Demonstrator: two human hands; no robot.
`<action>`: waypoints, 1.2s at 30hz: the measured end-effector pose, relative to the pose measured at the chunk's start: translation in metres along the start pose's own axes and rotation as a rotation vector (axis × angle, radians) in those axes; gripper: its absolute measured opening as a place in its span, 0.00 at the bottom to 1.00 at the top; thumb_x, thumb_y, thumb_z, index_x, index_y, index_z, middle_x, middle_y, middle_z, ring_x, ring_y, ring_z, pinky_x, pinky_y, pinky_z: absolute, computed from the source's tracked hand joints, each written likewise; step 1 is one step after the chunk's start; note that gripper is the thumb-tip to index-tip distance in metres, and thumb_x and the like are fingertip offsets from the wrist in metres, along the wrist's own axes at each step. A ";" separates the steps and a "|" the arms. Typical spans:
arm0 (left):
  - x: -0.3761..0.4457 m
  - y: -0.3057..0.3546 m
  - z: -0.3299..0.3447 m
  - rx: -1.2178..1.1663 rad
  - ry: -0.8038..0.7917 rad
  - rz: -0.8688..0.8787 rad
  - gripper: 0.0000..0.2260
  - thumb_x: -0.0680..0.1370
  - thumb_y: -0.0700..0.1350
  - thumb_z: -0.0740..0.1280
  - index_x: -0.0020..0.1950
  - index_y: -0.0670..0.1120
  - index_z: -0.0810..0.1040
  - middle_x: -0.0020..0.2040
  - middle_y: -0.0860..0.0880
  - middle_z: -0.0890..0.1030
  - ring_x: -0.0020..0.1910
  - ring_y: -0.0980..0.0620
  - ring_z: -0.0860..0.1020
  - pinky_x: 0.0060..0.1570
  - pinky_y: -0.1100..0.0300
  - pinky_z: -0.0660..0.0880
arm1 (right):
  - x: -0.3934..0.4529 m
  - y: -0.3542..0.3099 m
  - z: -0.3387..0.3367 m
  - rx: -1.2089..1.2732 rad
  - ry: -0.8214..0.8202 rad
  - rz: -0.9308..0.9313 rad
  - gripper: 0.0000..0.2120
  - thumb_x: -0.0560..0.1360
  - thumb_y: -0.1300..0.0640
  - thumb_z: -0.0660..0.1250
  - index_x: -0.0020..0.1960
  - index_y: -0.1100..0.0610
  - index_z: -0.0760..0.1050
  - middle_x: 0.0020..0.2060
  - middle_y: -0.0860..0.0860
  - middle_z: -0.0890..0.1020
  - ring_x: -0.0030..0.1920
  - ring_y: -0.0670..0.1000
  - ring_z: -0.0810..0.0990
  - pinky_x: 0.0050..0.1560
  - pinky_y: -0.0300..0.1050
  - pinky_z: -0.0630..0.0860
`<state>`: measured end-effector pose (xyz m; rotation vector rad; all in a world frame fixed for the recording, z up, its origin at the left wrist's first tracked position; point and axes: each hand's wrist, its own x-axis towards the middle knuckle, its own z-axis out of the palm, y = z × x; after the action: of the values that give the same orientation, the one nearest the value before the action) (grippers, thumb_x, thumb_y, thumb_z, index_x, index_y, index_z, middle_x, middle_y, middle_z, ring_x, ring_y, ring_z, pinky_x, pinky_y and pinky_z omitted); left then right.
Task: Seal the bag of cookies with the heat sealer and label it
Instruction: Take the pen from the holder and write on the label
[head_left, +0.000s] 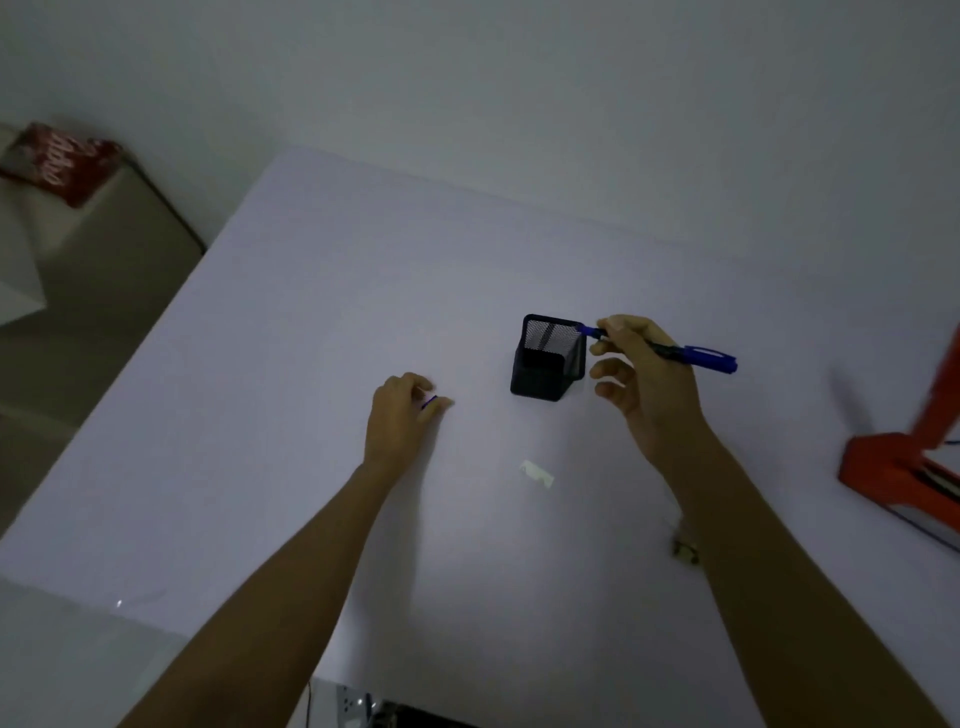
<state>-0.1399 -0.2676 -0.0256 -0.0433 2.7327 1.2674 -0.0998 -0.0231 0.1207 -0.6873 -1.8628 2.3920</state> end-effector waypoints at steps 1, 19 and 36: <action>-0.001 0.001 -0.001 0.020 0.012 0.013 0.12 0.72 0.51 0.72 0.51 0.46 0.79 0.49 0.45 0.78 0.49 0.48 0.76 0.49 0.55 0.74 | -0.001 0.000 0.001 0.001 0.001 -0.005 0.04 0.78 0.59 0.65 0.46 0.56 0.79 0.34 0.49 0.82 0.31 0.47 0.79 0.30 0.38 0.76; -0.048 0.019 0.049 -0.003 -0.206 0.136 0.09 0.79 0.39 0.62 0.57 0.43 0.78 0.52 0.44 0.78 0.46 0.55 0.74 0.47 0.69 0.69 | -0.076 0.185 -0.038 -1.201 -0.081 -0.300 0.13 0.75 0.64 0.66 0.59 0.62 0.75 0.64 0.61 0.75 0.67 0.58 0.72 0.69 0.58 0.68; -0.079 0.048 0.081 0.288 -0.151 0.253 0.08 0.79 0.38 0.61 0.50 0.38 0.79 0.46 0.40 0.79 0.45 0.45 0.75 0.42 0.52 0.77 | -0.076 0.219 -0.049 -1.413 -0.132 -0.462 0.12 0.80 0.50 0.57 0.50 0.57 0.75 0.67 0.60 0.74 0.71 0.59 0.69 0.73 0.58 0.58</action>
<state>-0.0573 -0.1767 -0.0308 0.4197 2.8200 0.8685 0.0388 -0.0620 -0.0675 -0.0030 -3.0932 0.5966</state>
